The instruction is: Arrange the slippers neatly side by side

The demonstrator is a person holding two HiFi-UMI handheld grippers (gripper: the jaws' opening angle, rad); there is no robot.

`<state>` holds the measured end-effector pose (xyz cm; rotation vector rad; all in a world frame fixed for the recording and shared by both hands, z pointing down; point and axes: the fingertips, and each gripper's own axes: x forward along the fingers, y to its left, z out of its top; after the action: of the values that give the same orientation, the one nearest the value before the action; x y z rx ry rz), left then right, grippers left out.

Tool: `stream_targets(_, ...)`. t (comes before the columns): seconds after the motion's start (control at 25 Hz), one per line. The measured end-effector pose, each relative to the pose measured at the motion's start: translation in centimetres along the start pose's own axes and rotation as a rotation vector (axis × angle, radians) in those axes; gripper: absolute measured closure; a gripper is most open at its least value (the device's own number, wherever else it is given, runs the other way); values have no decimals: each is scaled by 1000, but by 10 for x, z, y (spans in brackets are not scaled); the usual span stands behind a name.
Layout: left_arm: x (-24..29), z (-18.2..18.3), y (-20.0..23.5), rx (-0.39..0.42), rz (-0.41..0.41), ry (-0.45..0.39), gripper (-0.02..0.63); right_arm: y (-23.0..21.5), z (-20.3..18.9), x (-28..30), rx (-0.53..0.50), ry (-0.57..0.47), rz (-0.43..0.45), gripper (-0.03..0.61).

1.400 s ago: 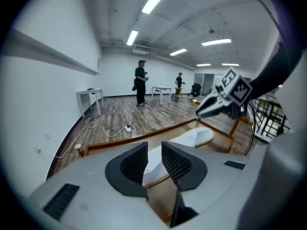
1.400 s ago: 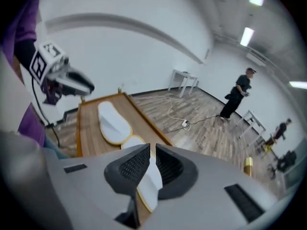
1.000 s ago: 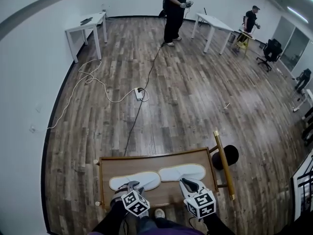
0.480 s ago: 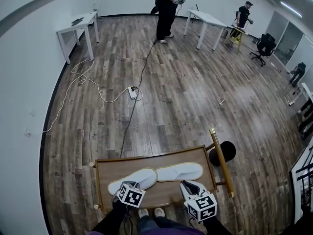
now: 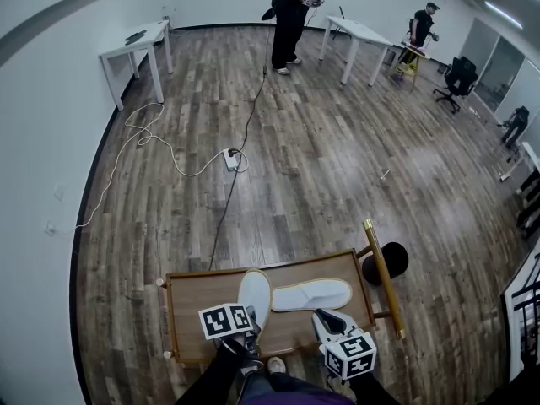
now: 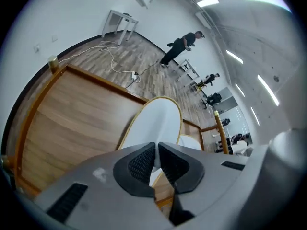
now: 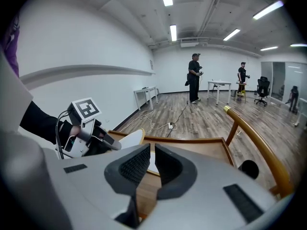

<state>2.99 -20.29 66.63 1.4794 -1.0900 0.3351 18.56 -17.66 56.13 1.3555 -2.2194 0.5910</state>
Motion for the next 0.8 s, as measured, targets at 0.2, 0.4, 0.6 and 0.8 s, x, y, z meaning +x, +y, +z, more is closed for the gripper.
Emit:
stream_targets(0.2,18,0,-1,-189,1,-56,597,-15,-10,-10,52,13,-43,554)
stream_targets(0.4,26,6,8,-362,17,-124,597,-28,-17,-17,90,28,-75,554)
stream_targets(0.6,34,0,8,-265,41,-64,597,-30,-19,-16,93,34,-85,554)
stream_targets(0.8,37,-3,3,-182,38,-31,597,-28,-17,-11,91,35,-84,554)
